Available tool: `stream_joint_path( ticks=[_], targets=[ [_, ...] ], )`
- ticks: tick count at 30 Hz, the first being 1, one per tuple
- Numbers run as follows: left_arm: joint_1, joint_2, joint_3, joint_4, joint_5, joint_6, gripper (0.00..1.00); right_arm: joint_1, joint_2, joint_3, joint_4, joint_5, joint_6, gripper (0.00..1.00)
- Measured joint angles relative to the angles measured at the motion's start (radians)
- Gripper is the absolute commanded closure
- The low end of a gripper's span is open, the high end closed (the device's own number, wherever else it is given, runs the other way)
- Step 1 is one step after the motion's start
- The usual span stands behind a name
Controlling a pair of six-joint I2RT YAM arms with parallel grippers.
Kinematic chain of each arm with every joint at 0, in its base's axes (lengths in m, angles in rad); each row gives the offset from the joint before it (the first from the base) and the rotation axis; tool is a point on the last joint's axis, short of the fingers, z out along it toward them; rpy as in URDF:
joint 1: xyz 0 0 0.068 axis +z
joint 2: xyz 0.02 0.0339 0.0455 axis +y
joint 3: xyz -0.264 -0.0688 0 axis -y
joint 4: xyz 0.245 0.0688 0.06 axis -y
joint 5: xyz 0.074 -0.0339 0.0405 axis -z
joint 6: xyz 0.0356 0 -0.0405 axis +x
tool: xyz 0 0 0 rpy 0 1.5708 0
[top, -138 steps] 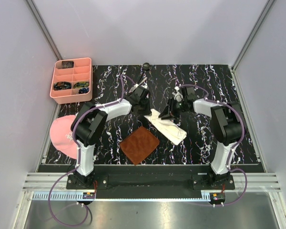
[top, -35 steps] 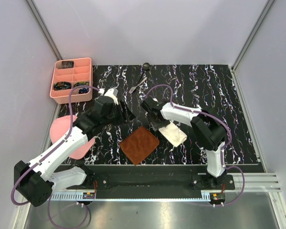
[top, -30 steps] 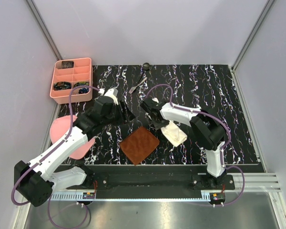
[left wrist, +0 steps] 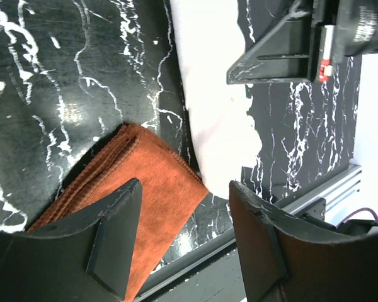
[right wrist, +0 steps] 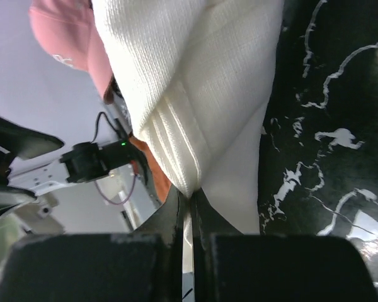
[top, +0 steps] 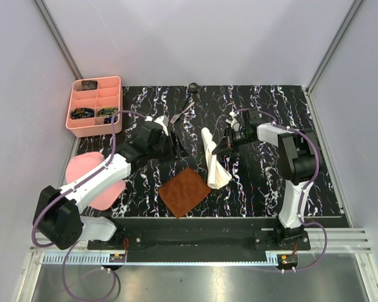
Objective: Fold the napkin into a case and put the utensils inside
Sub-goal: Turn over the smaller rectangle-folded napkin at the center of the board, then smooth out the smaller rectangle-folded napkin at the center of the board.
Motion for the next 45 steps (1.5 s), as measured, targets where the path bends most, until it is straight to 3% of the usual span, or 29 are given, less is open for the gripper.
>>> stream_joint_path(
  ticks=[5, 11, 14, 17, 20, 23, 27, 28, 30, 31, 38, 45],
  targets=[
    [-0.003, 0.052, 0.002, 0.038, 0.029, -0.014, 0.40, -0.086, 0.050, -0.005, 0.039, -0.124, 0.010, 0.90],
    [-0.058, 0.152, 0.049, 0.085, 0.058, -0.027, 0.41, -0.207, 0.116, 0.009, 0.004, -0.177, -0.019, 0.42],
    [-0.109, 0.222, 0.097, 0.127, 0.083, -0.043, 0.46, -0.263, 0.119, 0.028, -0.077, -0.122, -0.064, 0.37],
    [-0.152, 0.293, 0.144, 0.168, 0.111, -0.055, 0.50, -0.291, 0.097, 0.064, -0.173, 0.050, -0.104, 0.34],
    [-0.185, 0.358, 0.183, 0.208, 0.138, -0.065, 0.58, -0.288, -0.012, 0.040, -0.237, 0.226, -0.107, 0.34],
    [-0.206, 0.410, 0.202, 0.241, 0.156, -0.076, 0.64, -0.280, -0.196, -0.050, -0.242, 0.291, -0.088, 0.35],
    [-0.209, 0.466, 0.207, 0.269, 0.177, -0.085, 0.66, -0.209, -0.380, -0.187, -0.209, 0.319, -0.047, 0.48],
    [-0.209, 0.484, 0.219, 0.267, 0.185, -0.085, 0.68, -0.180, -0.402, -0.226, -0.185, 0.320, -0.031, 0.60],
    [-0.204, 0.525, 0.261, 0.269, 0.201, -0.084, 0.72, -0.135, -0.418, -0.300, -0.134, 0.309, -0.002, 0.66],
    [-0.200, 0.552, 0.292, 0.274, 0.210, -0.083, 0.78, -0.120, -0.420, -0.344, -0.106, 0.301, 0.019, 0.70],
    [-0.153, 0.739, 0.471, 0.428, 0.231, -0.078, 0.85, -0.119, -0.417, -0.568, 0.084, 0.273, 0.149, 0.70],
    [-0.083, 1.095, 0.761, 0.523, 0.265, -0.139, 0.85, -0.121, -0.374, -0.643, 0.235, 0.217, 0.214, 0.69]
  ],
)
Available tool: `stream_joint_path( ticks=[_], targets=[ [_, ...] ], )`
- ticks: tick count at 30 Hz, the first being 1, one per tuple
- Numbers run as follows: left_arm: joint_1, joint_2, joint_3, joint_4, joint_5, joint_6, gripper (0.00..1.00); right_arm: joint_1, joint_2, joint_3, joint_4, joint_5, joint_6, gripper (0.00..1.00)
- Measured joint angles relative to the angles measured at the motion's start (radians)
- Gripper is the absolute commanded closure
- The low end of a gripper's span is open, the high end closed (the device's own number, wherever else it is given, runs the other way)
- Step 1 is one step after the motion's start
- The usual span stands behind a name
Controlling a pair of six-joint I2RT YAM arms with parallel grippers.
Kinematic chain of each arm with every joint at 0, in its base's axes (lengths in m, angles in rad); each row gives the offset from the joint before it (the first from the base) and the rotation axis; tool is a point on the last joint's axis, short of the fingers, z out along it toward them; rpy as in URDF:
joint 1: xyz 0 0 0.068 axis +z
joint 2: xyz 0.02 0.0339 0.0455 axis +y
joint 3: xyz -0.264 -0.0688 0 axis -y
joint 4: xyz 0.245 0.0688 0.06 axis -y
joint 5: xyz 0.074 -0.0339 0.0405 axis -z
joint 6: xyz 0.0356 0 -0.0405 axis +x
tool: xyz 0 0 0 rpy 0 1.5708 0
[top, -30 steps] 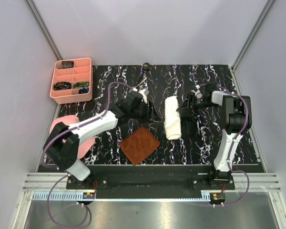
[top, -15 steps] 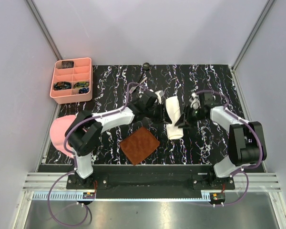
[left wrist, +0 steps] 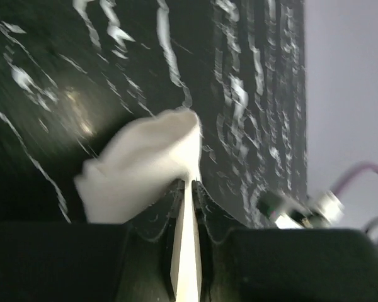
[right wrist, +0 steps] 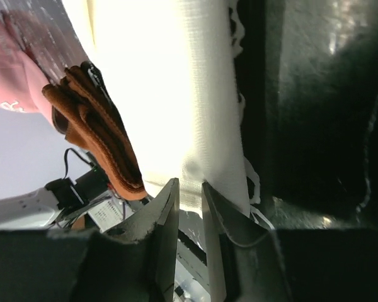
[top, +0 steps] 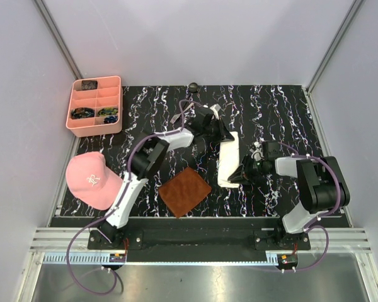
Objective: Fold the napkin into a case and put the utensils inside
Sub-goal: Smooth out the smaller rectangle-folded napkin at the center of the board.
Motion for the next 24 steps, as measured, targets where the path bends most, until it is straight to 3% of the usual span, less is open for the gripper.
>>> stream_joint_path(
  ticks=[5, 14, 24],
  targets=[
    [0.013, 0.154, 0.173, -0.016, 0.064, -0.045, 0.85, 0.000, 0.006, 0.009, 0.026, -0.012, 0.000, 0.67],
    [0.014, 0.101, 0.095, 0.015, 0.064, -0.058, 0.80, 0.000, -0.108, 0.022, -0.032, -0.021, -0.012, 0.64],
    [0.014, 0.108, 0.151, -0.034, 0.082, -0.054, 0.77, -0.003, 0.038, -0.077, 0.208, -0.121, 0.071, 0.65]
  ],
)
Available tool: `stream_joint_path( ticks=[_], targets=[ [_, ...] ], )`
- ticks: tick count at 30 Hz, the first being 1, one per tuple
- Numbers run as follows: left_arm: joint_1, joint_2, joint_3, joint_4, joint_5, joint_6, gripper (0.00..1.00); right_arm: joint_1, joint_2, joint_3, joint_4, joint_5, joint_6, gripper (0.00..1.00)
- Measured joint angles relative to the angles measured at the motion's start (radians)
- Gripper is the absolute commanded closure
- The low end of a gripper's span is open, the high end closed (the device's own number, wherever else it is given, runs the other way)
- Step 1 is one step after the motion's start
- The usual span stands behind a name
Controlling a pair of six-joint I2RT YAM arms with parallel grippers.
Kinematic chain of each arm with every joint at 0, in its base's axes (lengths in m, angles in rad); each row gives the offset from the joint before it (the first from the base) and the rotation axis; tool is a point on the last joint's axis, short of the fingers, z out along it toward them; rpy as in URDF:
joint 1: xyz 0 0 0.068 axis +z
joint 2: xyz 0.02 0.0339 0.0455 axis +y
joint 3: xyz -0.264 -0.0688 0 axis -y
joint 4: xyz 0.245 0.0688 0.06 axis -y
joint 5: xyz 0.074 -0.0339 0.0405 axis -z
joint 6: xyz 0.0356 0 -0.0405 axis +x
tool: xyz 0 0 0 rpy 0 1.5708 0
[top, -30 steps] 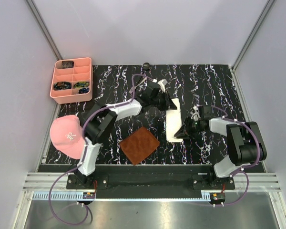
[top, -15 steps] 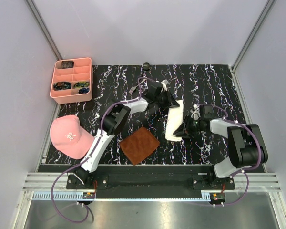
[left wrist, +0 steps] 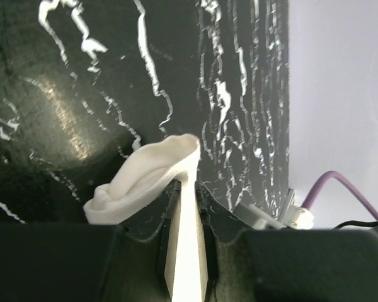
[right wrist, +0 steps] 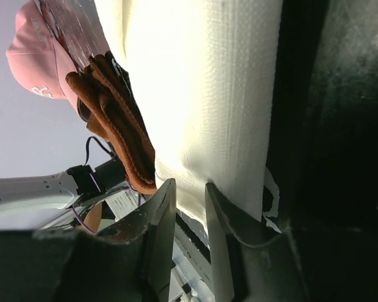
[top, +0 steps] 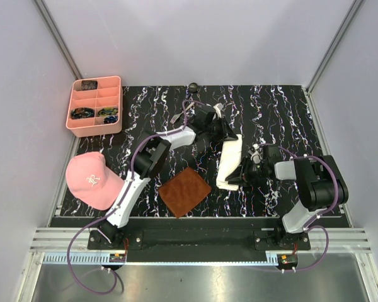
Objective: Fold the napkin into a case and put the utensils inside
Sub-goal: Smooth out the smaller rectangle-folded napkin at the center of the board, then pick up the fork from the corner of the board.
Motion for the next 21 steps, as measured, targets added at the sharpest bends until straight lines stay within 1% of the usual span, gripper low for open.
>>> stream_joint_path(
  ticks=[1, 2, 3, 5, 6, 9, 12, 14, 16, 18, 21],
  targets=[
    [0.000, 0.001, 0.003, -0.016, 0.001, 0.005, 0.75, 0.000, -0.001, 0.000, 0.002, -0.002, 0.002, 0.64],
    [0.000, 0.001, 0.003, -0.027, 0.002, 0.012, 0.68, 0.000, -0.003, 0.001, 0.000, 0.000, 0.002, 0.64],
    [0.000, 0.001, 0.011, -0.047, 0.002, 0.026, 0.64, 0.000, -0.008, 0.003, -0.008, 0.005, 0.002, 0.63],
    [0.000, -0.006, 0.023, -0.088, 0.002, 0.055, 0.56, 0.000, -0.034, 0.006, -0.031, 0.026, 0.002, 0.60],
    [0.000, -0.016, 0.027, -0.114, 0.001, 0.071, 0.51, 0.000, -0.053, 0.011, -0.047, 0.039, 0.002, 0.56],
    [0.001, -0.076, 0.031, -0.199, 0.002, 0.108, 0.44, 0.000, -0.111, 0.039, -0.084, 0.085, 0.004, 0.52],
    [0.004, -0.164, 0.030, -0.251, 0.002, 0.136, 0.43, -0.002, -0.152, 0.072, -0.108, 0.131, 0.003, 0.51],
    [0.006, -0.230, 0.014, -0.254, 0.002, 0.147, 0.43, -0.003, -0.166, 0.087, -0.129, 0.159, 0.001, 0.50],
    [0.007, -0.311, -0.030, -0.256, 0.002, 0.156, 0.45, -0.003, -0.178, 0.095, -0.151, 0.186, -0.004, 0.50],
    [0.008, -0.404, -0.113, -0.245, 0.002, 0.172, 0.47, -0.004, -0.187, 0.096, -0.173, 0.209, -0.010, 0.50],
    [0.008, -0.514, -0.248, -0.244, -0.008, 0.186, 0.47, -0.004, -0.198, 0.097, -0.210, 0.245, -0.022, 0.49]
  ],
)
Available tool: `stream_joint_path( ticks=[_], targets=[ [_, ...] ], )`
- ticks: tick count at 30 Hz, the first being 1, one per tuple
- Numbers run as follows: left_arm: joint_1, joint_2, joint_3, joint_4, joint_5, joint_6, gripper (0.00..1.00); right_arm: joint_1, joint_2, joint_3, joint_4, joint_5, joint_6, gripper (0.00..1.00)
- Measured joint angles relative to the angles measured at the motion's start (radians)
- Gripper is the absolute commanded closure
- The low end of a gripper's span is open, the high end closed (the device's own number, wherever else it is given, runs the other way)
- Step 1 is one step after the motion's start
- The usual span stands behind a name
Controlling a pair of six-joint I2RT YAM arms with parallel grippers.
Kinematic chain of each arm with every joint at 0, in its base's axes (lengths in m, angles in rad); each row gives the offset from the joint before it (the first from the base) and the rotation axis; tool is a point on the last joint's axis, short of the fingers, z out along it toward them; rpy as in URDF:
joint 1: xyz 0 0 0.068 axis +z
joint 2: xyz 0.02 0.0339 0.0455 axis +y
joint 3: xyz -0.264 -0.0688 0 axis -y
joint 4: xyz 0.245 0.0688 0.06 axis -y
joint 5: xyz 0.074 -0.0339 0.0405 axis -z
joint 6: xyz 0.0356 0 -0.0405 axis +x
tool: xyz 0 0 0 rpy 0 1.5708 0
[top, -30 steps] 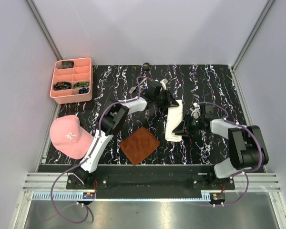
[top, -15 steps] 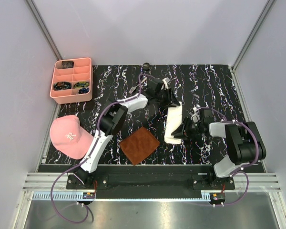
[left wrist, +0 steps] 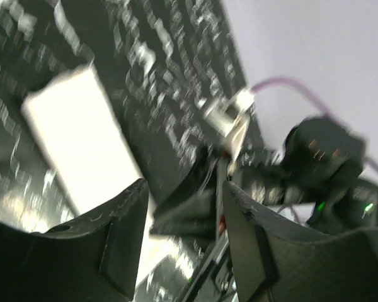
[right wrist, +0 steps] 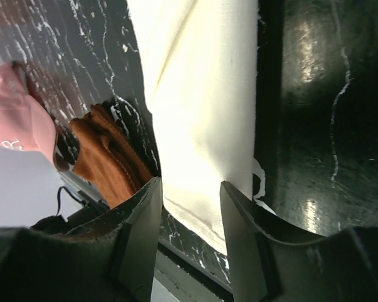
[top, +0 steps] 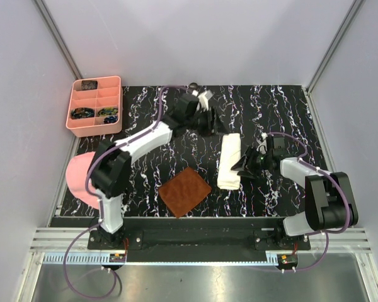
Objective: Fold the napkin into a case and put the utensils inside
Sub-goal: Pick up the fork from the corner of the board.
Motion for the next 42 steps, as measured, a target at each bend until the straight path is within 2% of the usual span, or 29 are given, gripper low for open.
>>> stream_joint_path(
  ticks=[3, 4, 5, 8, 9, 13, 17, 18, 24, 28, 35, 42],
  targets=[
    [0.000, -0.104, -0.167, -0.023, -0.035, 0.034, 0.41, 0.000, -0.003, 0.028, -0.059, 0.042, -0.029, 0.45],
    [0.000, -0.130, -0.204, -0.045, -0.061, 0.050, 0.36, 0.000, -0.002, 0.051, -0.087, 0.051, -0.043, 0.43],
    [-0.001, -0.152, -0.230, -0.074, -0.088, 0.075, 0.34, 0.000, 0.002, 0.082, -0.113, 0.064, -0.057, 0.34],
    [0.014, -0.176, -0.226, -0.171, -0.177, 0.162, 0.34, 0.000, 0.010, 0.188, -0.164, 0.105, -0.093, 0.14],
    [0.027, -0.170, -0.200, -0.212, -0.213, 0.198, 0.34, 0.000, 0.010, 0.223, -0.183, 0.124, -0.105, 0.12],
    [0.097, -0.056, 0.004, -0.344, -0.359, 0.351, 0.36, -0.001, 0.055, 0.388, -0.283, 0.186, -0.164, 0.11],
    [0.158, 0.110, 0.187, -0.406, -0.475, 0.502, 0.28, -0.001, 0.143, 0.550, -0.340, 0.212, -0.211, 0.11],
    [0.168, 0.145, 0.224, -0.420, -0.499, 0.530, 0.24, -0.001, 0.151, 0.569, -0.345, 0.215, -0.218, 0.11],
    [0.203, 0.412, 0.516, -0.528, -0.590, 0.672, 0.20, -0.001, 0.154, 0.607, -0.388, 0.203, -0.267, 0.11],
    [0.218, 0.484, 0.608, -0.552, -0.625, 0.700, 0.15, -0.001, 0.150, 0.586, -0.385, 0.188, -0.274, 0.11],
    [0.269, 0.521, 0.666, -0.561, -0.603, 0.702, 0.17, -0.001, 0.117, 0.546, -0.382, 0.161, -0.274, 0.11],
    [0.296, 0.602, 0.753, -0.632, -0.526, 0.697, 0.27, -0.001, 0.066, 0.535, -0.350, 0.141, -0.274, 0.10]
  ],
)
